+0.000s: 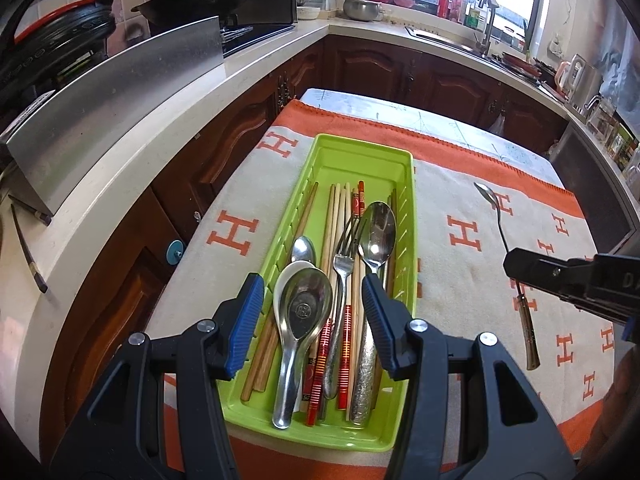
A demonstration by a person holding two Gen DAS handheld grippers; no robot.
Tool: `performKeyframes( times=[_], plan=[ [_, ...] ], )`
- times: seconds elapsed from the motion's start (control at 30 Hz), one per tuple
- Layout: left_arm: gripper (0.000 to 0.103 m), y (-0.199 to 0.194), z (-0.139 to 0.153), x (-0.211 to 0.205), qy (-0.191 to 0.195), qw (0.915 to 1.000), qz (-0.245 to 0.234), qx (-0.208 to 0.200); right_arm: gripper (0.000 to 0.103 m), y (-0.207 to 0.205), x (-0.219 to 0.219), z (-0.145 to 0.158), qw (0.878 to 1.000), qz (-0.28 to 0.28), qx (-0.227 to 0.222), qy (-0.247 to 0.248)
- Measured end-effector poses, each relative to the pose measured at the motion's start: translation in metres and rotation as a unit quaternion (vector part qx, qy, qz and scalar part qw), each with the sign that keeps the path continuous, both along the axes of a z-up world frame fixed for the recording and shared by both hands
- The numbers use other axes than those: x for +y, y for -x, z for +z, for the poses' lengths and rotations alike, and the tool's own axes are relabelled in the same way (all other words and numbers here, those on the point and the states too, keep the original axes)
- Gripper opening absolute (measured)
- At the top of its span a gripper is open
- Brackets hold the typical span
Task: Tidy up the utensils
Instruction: 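Carry the gold-handled spoon into the green tray and open right tool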
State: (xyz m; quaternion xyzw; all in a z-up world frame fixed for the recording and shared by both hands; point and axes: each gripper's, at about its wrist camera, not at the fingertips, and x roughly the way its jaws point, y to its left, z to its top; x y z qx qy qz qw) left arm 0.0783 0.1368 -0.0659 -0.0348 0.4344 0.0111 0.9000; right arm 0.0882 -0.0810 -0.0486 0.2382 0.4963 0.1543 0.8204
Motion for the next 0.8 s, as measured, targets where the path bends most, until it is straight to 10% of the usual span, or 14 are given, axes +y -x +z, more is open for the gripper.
performKeyframes(
  times=[0.47,0.8],
  plan=[
    [0.048,0.009,-0.003,0.036,0.014,0.9994,0.032,0.004,0.004,-0.003,0.056,0.003,0.999,0.037,-0.002,-0.01],
    [0.081,0.01,-0.007,0.06,0.043,0.9971,0.061,0.014,0.006,-0.01,0.075,-0.006,0.999,0.034,0.006,0.012]
  ],
)
